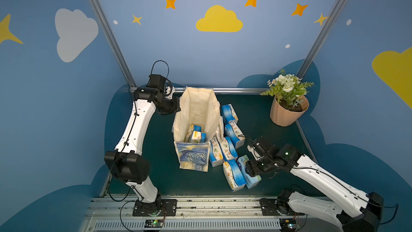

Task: Put tissues into the canvas bag
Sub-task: Pick up the pack of facial tissues from the center of the board.

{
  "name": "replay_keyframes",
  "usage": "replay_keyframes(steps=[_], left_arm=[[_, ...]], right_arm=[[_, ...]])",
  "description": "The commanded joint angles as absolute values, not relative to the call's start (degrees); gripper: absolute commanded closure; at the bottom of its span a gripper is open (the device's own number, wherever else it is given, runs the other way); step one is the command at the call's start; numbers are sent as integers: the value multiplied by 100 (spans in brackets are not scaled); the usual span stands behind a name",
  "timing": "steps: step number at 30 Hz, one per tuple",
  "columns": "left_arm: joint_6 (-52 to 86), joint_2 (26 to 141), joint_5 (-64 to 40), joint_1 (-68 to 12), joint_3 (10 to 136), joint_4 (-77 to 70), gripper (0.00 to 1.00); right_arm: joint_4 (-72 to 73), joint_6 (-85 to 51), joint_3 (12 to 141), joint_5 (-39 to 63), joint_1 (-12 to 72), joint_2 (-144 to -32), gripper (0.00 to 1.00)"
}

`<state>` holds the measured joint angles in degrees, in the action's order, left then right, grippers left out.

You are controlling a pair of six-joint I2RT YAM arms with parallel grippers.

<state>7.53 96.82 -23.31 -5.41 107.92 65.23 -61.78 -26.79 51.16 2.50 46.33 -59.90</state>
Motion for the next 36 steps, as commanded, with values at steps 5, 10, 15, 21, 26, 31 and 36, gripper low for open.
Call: replay_keyframes(steps=[5, 10, 15, 21, 26, 31, 36], left_arm=[[751, 9609, -2355, -549, 10705, 6434, 96], [755, 9642, -2366, -545, 10748, 6459, 96], [736, 9668, -2336, -539, 10801, 6495, 96], [720, 9712, -2344, -545, 10872, 6528, 96], [710, 9738, -2338, -537, 10903, 6554, 96], [711, 9765, -2374, -543, 10907, 6558, 96], [716, 9747, -2391, -549, 10916, 6540, 96]], right_arm=[[-5907, -2815, 5046, 214, 4676, -6583, 21], [-5807, -2947, 5124, 40, 4677, -7049, 21], [-5858, -3246, 5082, -155, 4625, -7455, 21], [-5786, -3366, 5165, -44, 4597, -7822, 35], [-5889, -3324, 5336, -75, 4564, -7769, 64], [-6506, -3222, 6051, -559, 4447, -7507, 66], [-6930, -2858, 7769, -1432, 4276, -7304, 66]])
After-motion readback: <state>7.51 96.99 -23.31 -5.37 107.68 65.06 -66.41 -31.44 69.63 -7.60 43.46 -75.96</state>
